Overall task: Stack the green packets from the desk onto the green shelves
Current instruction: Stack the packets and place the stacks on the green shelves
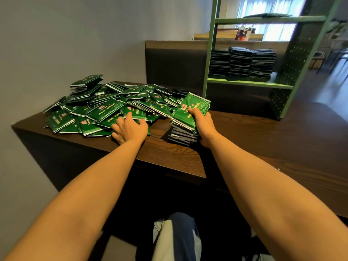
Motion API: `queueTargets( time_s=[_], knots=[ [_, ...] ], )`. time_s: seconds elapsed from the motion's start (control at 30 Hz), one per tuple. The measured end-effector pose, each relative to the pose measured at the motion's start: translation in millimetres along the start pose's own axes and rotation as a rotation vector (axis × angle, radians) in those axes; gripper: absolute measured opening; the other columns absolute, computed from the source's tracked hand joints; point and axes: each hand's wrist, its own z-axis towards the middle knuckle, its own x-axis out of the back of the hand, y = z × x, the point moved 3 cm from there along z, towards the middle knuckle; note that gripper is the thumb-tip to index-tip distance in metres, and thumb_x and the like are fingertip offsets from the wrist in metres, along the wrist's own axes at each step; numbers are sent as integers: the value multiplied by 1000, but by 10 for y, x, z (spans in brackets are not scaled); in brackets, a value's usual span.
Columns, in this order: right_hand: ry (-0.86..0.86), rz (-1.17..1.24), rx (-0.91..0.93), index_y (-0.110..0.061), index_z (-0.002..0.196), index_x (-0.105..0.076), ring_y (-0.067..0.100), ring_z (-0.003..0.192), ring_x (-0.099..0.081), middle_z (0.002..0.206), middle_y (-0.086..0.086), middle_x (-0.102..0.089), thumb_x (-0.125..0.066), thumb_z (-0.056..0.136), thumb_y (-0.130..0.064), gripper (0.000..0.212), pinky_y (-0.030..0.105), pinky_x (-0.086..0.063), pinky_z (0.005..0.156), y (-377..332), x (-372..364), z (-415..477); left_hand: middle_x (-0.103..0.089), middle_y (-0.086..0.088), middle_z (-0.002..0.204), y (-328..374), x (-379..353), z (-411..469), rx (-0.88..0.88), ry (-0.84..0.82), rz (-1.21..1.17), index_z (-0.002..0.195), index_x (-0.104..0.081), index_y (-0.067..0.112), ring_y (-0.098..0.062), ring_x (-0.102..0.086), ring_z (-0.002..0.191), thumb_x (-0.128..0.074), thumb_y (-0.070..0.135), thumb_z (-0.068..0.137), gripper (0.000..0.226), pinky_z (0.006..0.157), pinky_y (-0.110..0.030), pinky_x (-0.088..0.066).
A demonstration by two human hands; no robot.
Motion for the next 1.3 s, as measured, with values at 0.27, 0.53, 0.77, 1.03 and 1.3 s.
queueTargets(
  time_s=[0.27, 0.53, 0.77, 1.03, 1.3],
  knots=[
    [-10, 14, -6, -20, 124, -45, 30, 117, -65, 129, 8, -61, -74, 50, -59, 88, 57, -49, 107, -36, -29, -55, -63, -5, 96, -89, 63, 21, -13, 227, -400, 84, -66, 13, -28, -53, 107, -62, 31, 93, 21, 88, -36, -42],
    [5, 16, 58, -16, 135, -54, 27, 110, -71, 126, 8, -68, -75, 57, -56, 90, 52, -54, 103, 73, 21, 107, -51, 2, 87, -88, 74, -60, 64, 120, -314, 118, -49, 14, -28, -51, 83, -64, 26, 89, 35, 76, -39, -44],
    [27, 29, 63, -14, 134, -46, 27, 113, -68, 128, 9, -64, -76, 70, -48, 78, 53, -53, 104, 1, -18, -74, -54, -4, 73, 4, 103, 25, 196, -28, -510, 71, -55, 11, -20, -43, 74, -68, 17, 90, 24, 67, -27, -35],
    [17, -26, -41, -15, 141, -38, 32, 115, -62, 129, 10, -58, -75, 65, -56, 94, 56, -49, 106, -125, 32, -172, -59, -10, 94, 168, 188, -202, 433, -218, -840, 95, -56, 8, -21, -57, 71, -69, 12, 81, 19, 44, -24, -37],
    [81, -129, -79, -14, 142, -36, 35, 116, -61, 129, 12, -57, -73, 54, -59, 106, 58, -48, 106, -289, 519, -265, -59, -11, 81, 568, 49, -537, 489, -387, -1247, 85, -57, 7, -23, -63, 76, -61, 4, 88, 7, 58, -30, -55]
  ],
)
